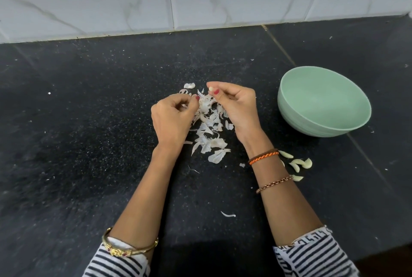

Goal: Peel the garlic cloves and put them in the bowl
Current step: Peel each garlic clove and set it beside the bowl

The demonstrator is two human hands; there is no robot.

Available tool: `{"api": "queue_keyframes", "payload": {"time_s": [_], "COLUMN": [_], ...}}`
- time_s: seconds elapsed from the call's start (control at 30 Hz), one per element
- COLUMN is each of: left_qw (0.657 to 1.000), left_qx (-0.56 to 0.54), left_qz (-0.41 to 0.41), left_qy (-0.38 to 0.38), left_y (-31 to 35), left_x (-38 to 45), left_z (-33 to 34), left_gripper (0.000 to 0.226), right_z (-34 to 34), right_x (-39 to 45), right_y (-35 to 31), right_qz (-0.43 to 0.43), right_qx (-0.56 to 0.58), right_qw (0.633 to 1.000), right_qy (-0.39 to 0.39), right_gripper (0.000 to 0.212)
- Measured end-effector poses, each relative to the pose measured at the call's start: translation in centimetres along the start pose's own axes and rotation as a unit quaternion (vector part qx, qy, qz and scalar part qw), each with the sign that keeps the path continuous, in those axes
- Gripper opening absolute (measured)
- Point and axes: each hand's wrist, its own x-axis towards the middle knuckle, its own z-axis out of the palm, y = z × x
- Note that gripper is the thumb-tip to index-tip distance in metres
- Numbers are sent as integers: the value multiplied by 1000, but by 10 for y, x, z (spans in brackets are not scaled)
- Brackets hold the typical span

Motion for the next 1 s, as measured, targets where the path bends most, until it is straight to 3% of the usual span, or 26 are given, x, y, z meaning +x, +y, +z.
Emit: {"api": "queue_keyframes", "payload": {"time_s": [0.1, 0.3, 0.6, 0.7, 0.83, 1.0], "left_qw": [1000, 998, 993, 990, 979, 968], "left_qx": [0, -58, -102, -122, -183, -225], "left_qz": [2, 3, -3, -25, -78, -95], "left_qy": [13, -32, -64, -73, -52, -50], "left_y": [1, 7, 8, 9, 11, 13], "left_x": [2, 1, -1, 0, 0, -1], "left_z": [-2, -2, -1, 1, 4, 7], "left_gripper": [16, 18, 10, 19, 30, 40], "right_z": [0, 2, 4, 8, 12, 8], "right_x": [0, -1, 4, 3, 3, 6], "right_y": [1, 1, 13, 19, 23, 26], "right_qz": [15, 3, -98, -172, -360, -474], "right_qx": [1, 16, -170, -253, -327, -359], "right_qw": [1000, 1000, 981, 951, 864, 789], "right_qy": [0, 8, 0, 54, 135, 157], "right_gripper": [17, 10, 5, 7, 19, 19]}}
